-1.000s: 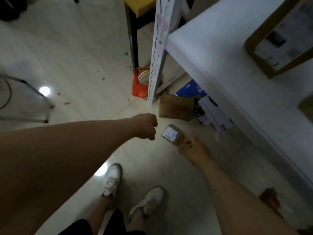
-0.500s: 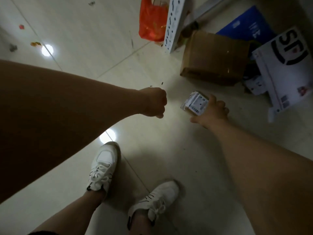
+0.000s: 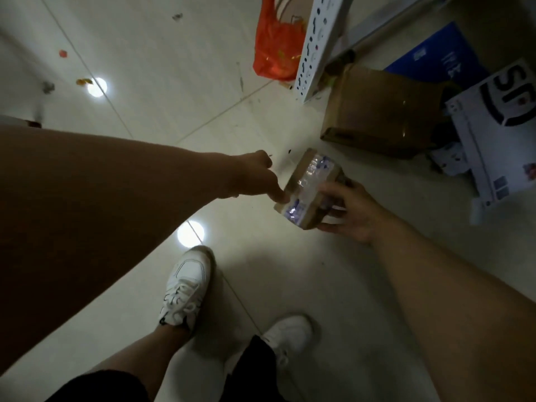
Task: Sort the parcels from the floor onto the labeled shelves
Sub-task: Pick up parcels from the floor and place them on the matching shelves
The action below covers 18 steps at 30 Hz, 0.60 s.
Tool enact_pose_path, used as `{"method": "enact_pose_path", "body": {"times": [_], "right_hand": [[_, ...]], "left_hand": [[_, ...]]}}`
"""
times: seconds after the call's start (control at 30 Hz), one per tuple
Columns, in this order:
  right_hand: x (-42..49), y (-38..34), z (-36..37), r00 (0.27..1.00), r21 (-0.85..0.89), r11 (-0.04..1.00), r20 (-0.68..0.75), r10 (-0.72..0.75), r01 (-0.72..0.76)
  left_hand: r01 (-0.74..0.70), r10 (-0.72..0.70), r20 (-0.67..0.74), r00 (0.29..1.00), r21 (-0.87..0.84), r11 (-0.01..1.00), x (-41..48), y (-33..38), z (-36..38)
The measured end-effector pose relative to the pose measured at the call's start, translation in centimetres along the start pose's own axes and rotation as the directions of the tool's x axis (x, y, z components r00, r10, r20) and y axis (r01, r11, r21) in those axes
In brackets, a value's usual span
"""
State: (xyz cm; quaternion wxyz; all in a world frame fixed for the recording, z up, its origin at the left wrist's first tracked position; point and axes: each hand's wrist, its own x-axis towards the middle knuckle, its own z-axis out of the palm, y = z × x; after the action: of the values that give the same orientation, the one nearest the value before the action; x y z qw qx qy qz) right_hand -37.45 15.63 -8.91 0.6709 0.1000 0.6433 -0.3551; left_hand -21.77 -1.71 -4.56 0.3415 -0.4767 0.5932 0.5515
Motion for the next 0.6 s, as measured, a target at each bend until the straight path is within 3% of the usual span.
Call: {"method": "enact_pose_path", "body": {"times": [0.13, 0.23, 0.33, 0.4, 0.43, 0.5, 0.6], "right_hand": [[-9.2, -1.2, 2.9, 0.976, 0.34, 0.939, 0.218, -0.031, -0.046], [-16.5, -3.1, 4.7, 0.958, 0.377, 0.925, 0.278, -0.067, -0.044], [-23.8, -5.8, 6.0, 0.969, 0.338, 0.941, 0.226, -0.099, 0.017], [-29.0, -8.1, 6.9, 0.979, 0.353, 0.935, 0.177, -0.1, 0.032], [-31.7, -9.3, 7.3, 0.983, 0.337, 0.941, 0.156, -0.1, 0.042], [-37.1, -11.5, 8.7, 0.987, 0.212, 0.975, 0.126, -0.099, 0.071], [-44.4, -14.8, 11.4, 0.992, -0.031, 0.993, 0.06, -0.109, 0.111]], "left_hand": [[0.072, -0.041, 0.143, 0.989, -0.223, 0.972, -8.2, 1.4, -1.2], [0.062, 0.008, 0.287, 0.958, -0.234, 0.97, -15.2, 3.0, -2.9], [-0.041, 0.074, 0.218, 0.973, -0.148, 0.988, -21.7, 4.9, -4.6], [-0.146, 0.144, 0.091, 0.985, 0.022, 0.989, -26.2, 6.5, -5.6], [-0.217, 0.219, 0.013, 0.976, 0.192, 0.957, -28.7, 7.4, -6.0], [-0.315, 0.418, -0.09, 0.904, 0.518, 0.795, -33.7, 9.0, -6.8], [-0.381, 0.624, -0.101, 0.775, 0.713, 0.589, -41.0, 11.6, -8.2]]}}
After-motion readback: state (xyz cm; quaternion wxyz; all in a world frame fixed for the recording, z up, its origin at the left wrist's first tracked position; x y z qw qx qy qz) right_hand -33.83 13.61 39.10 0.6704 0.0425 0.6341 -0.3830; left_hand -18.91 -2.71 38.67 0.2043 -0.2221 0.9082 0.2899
